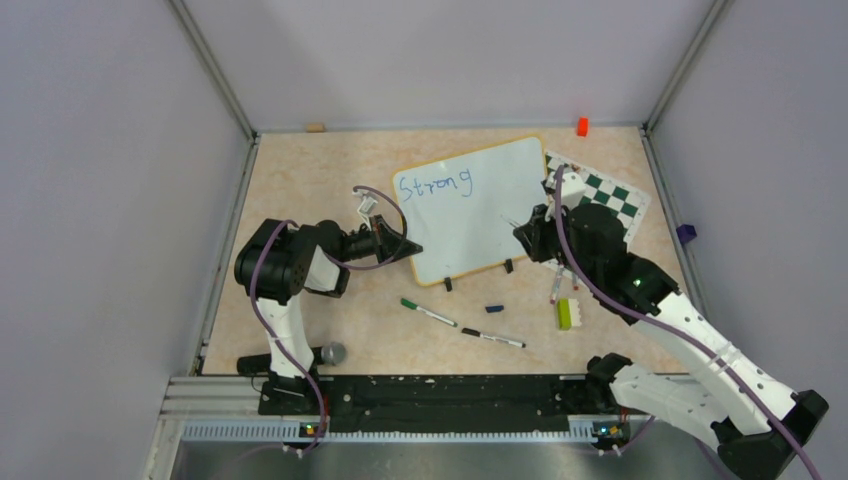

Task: Write a sentence on the whiteboard

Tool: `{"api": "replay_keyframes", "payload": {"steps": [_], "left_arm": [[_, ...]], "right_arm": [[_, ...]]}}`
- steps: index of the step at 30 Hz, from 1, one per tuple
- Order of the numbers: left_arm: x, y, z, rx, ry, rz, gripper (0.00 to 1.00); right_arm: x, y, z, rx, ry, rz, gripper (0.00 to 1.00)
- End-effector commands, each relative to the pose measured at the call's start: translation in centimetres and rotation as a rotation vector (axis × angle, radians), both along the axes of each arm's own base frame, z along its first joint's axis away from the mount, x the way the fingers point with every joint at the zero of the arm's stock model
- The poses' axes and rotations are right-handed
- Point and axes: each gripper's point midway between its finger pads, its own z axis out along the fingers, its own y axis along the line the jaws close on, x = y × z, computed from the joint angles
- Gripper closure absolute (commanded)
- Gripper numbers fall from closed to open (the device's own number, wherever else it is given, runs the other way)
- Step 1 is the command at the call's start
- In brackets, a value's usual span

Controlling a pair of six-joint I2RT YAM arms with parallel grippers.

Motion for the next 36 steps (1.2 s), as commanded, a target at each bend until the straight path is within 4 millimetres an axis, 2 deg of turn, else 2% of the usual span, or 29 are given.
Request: {"api": "replay_keyframes", "payload": {"steps": [1,10,14,23,36], "left_arm": [[-1.6,-0.5,1.0,0.007,-0.172,-0.094,1.0],[-1.5,-0.6,0.9,0.005,-0.163,-0.092,1.0],[-1.5,-0.6,0.8,0.006,-0.163,-0.092,1.0],[-1.6,-0.6,0.9,0.007,-0.171,-0.094,1.0],[-1.5,-0.7,0.8,0.005,-0.161,-0.095,1.0]], "right_arm": [[0.2,0.4,1.0,0.04,-0.025,0.008,1.0],[-0.3,0.2,0.3,0.051,-0.014,0.008,1.0],[-0.2,0.4,0.9,0.056,-0.02,0.015,1.0],[0.2,1.8,0.4,0.065,0.005,0.059,1.0],[1.3,2.2,0.2,0.046,0.011,0.047,1.0]]}}
